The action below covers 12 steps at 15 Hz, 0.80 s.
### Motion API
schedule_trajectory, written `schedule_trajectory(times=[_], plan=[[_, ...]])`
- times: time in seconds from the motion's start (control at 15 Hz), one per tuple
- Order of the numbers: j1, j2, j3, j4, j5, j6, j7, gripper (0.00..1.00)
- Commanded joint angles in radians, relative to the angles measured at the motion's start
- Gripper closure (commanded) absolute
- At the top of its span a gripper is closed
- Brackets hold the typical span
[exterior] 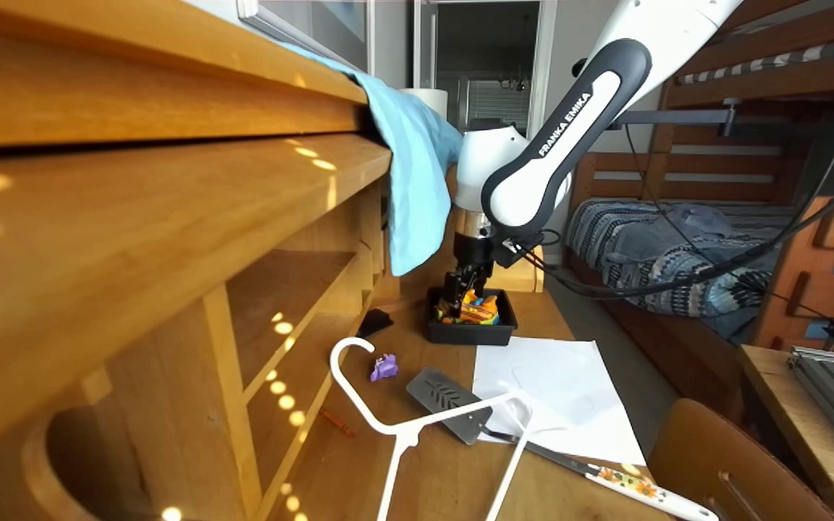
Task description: Remove the toy car from the black tray and put it on the table
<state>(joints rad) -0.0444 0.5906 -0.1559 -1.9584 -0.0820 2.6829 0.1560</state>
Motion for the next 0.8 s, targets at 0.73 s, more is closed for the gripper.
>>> schedule_trajectory(times=[0.73], plan=[[0.236,-0.291,-0.188,-0.248,-0.305,-0.016,0.302,0.40]])
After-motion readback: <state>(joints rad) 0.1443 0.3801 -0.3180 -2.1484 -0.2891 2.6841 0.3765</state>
